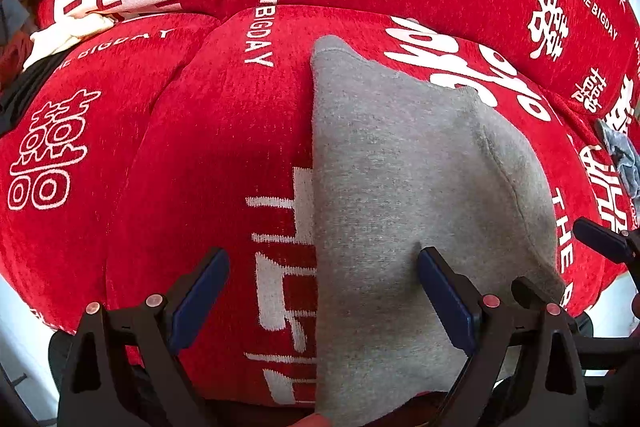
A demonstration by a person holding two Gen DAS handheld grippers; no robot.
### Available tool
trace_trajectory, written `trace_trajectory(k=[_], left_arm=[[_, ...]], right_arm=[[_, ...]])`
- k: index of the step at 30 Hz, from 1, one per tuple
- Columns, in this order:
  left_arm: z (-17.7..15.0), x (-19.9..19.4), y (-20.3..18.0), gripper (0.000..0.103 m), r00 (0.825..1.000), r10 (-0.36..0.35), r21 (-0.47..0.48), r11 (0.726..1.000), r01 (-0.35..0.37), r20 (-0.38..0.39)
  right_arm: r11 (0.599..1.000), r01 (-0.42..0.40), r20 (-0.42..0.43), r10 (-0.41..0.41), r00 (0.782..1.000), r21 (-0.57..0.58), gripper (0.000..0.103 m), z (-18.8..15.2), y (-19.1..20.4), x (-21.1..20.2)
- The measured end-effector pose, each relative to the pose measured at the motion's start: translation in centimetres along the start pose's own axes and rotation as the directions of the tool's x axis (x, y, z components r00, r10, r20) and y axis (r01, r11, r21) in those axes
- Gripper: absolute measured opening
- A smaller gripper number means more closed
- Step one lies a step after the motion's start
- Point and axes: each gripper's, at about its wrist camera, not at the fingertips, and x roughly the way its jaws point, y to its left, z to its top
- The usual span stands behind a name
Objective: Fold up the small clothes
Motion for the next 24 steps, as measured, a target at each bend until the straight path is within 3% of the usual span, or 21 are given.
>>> trace_trajectory(k=[13,24], left_arm=[[-0.1,-0.5,1.6,0.095,1.000,-0.025,-0.025,0.999,0.025,0.012],[-0.3,-1.0,1.3,0.095,1.000,0.002,-0.020,1.000,-0.002,0.014]], right_arm=[[0.999,0.021,0.005,-0.021,1.000,-0.037,0.076,0.6,1.6,-0.7],[1.000,0.004,0.026,-0.003,1.000,-0.029,0.076,0.2,1.1,-1.1]])
